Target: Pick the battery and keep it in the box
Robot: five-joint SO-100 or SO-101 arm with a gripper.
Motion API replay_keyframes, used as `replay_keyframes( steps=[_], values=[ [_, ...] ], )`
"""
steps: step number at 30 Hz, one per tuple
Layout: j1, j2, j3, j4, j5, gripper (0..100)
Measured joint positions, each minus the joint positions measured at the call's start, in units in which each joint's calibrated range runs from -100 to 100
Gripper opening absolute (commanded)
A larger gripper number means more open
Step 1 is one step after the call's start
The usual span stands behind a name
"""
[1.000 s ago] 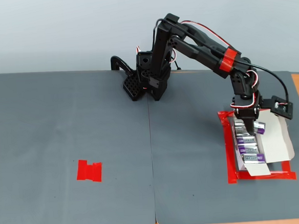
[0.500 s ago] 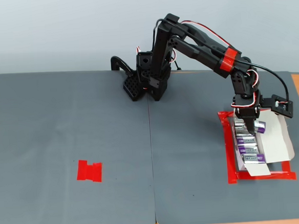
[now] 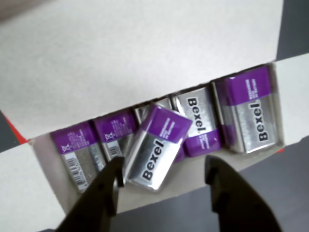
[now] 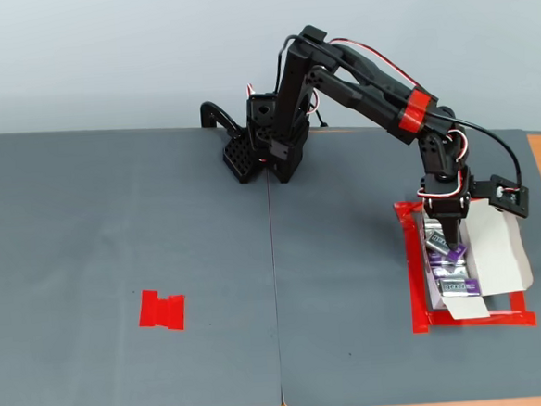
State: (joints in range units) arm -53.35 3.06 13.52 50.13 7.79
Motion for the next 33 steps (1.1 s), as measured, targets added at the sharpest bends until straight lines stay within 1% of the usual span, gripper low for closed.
replay_keyframes(
  steps=[3,7,8,15,22,27,33],
  values=[
    [0.07,0.00,0.00,0.00,0.00,14],
    [0.52,0.00,0.00,0.00,0.00,3],
    [0.88,0.00,0.00,0.00,0.00,1],
    [3.54,-3.06,0.00,0.00,0.00,2],
    [9.36,-10.37,0.00,0.00,0.00,2],
    [13.04,-17.76,3.50,0.00,-0.05,2],
    [17.69,-30.25,11.59,0.00,-0.15,2]
  ],
)
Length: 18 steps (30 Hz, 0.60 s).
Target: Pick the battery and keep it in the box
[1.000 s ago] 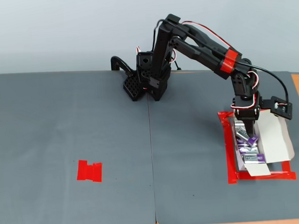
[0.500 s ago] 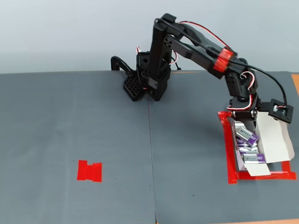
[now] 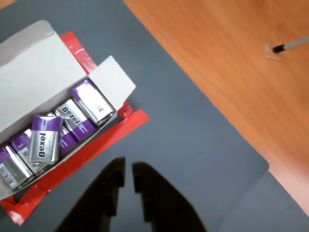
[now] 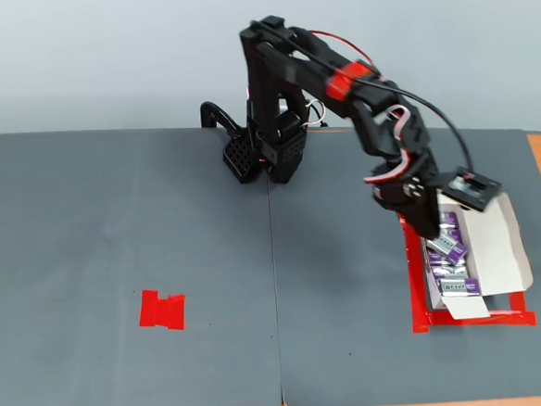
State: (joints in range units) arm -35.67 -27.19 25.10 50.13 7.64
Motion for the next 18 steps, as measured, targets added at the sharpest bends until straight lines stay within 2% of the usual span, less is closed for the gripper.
replay_keyframes(
  steps=[8,18],
  values=[
    [6.93,-20.99,12.84,0.00,0.00,2],
    [21.00,-42.40,30.53,0.00,-0.44,2]
  ],
)
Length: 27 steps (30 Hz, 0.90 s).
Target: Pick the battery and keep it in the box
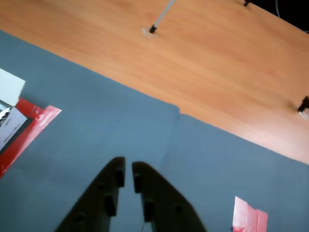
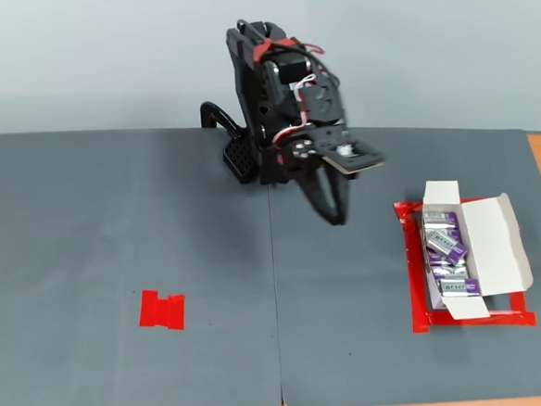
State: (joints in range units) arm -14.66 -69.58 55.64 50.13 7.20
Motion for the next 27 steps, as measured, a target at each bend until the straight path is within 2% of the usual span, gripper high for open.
replay_keyframes(
  steps=[7,18,27],
  values=[
    [4.42,-8.24,10.33,0.00,-6.64,2],
    [5.08,-24.21,28.74,0.00,-7.28,2],
    [12.38,-29.57,37.36,-0.17,-7.47,2]
  ],
)
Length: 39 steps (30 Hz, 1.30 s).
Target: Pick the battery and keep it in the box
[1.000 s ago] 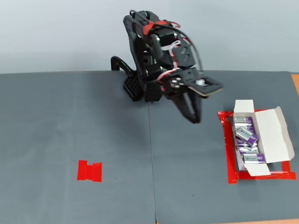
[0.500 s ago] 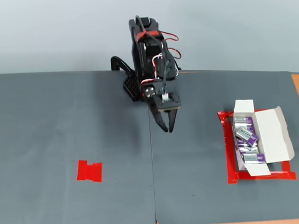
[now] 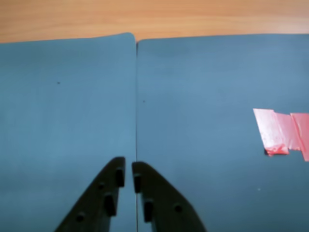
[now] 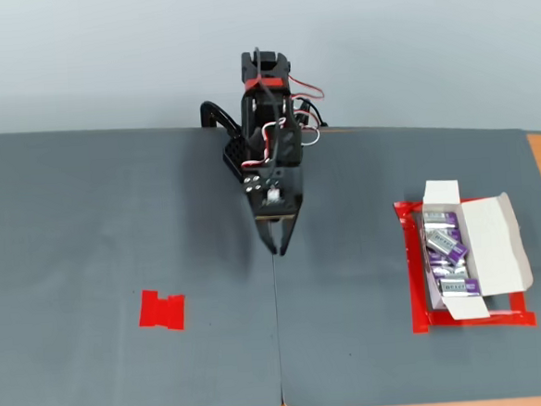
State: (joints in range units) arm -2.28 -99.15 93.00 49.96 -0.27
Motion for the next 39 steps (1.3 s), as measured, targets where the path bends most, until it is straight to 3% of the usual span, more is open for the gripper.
replay_keyframes(
  steps=[19,30,39],
  values=[
    [-2.43,0.08,6.20,2.43,0.00,2],
    [-2.43,0.00,4.94,13.27,0.00,2],
    [-2.43,-0.17,4.67,14.05,0.00,2]
  ],
)
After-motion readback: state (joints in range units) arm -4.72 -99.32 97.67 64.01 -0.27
